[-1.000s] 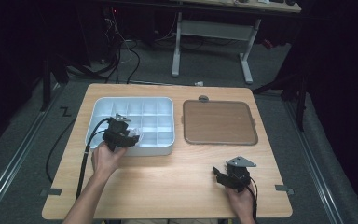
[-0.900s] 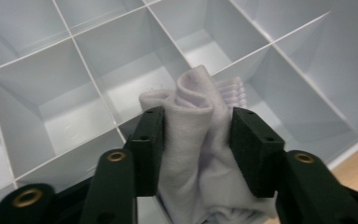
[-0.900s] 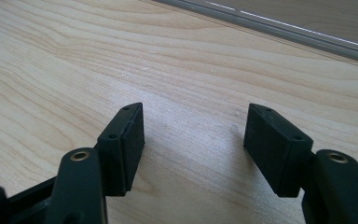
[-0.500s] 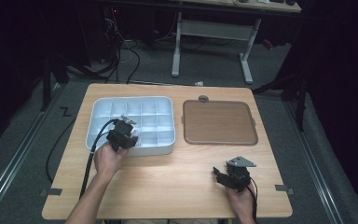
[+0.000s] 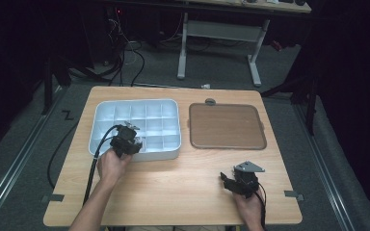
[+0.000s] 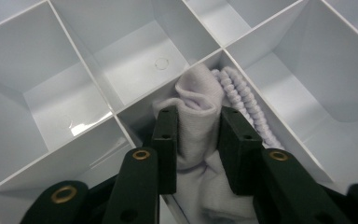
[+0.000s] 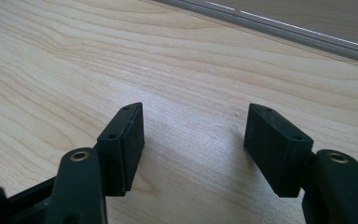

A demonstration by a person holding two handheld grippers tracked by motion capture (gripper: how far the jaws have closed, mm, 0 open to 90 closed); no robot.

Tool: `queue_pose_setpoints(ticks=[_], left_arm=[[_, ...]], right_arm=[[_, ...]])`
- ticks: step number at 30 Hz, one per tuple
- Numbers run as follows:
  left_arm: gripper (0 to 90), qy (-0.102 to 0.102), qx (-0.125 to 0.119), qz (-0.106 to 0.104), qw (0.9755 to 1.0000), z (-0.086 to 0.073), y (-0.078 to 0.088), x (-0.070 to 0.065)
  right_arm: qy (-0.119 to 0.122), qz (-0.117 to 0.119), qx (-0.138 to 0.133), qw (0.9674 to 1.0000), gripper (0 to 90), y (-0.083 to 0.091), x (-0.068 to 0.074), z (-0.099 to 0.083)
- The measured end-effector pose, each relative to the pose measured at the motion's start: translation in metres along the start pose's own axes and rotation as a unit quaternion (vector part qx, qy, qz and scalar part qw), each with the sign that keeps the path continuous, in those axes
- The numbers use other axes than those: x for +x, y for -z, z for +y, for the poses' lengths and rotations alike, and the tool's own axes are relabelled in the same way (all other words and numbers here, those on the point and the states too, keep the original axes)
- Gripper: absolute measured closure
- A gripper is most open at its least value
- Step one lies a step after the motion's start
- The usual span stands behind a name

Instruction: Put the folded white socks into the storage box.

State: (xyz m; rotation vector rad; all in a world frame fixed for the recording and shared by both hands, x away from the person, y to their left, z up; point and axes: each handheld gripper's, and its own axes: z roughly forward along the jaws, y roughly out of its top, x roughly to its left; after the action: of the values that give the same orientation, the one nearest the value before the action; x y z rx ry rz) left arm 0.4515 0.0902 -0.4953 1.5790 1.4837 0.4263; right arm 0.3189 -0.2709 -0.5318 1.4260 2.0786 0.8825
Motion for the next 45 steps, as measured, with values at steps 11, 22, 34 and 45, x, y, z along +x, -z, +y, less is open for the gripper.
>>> queue_pose_setpoints(ticks=[11, 22, 34, 45], left_arm=[[59.7, 0.010, -0.016, -0.018, 0.9997, 0.003, 0.009, 0.000], [51.0, 0.019, -0.028, -0.032, 0.9989, 0.007, 0.017, 0.001], [47.0, 0.040, -0.041, -0.040, 0.9975, 0.014, 0.028, 0.009], [45.2, 0.081, -0.072, -0.052, 0.9928, 0.019, 0.043, 0.021]], right_arm=[[0.001, 0.000, -0.001, 1.0000, 38.1, -0.001, 0.000, 0.000], [0.001, -0.001, -0.001, 1.0000, 38.1, -0.001, 0.000, 0.000], [0.001, 0.000, -0.001, 1.0000, 38.0, -0.001, 0.000, 0.000], [0.002, 0.002, -0.001, 1.0000, 37.5, -0.001, -0.001, 0.000]])
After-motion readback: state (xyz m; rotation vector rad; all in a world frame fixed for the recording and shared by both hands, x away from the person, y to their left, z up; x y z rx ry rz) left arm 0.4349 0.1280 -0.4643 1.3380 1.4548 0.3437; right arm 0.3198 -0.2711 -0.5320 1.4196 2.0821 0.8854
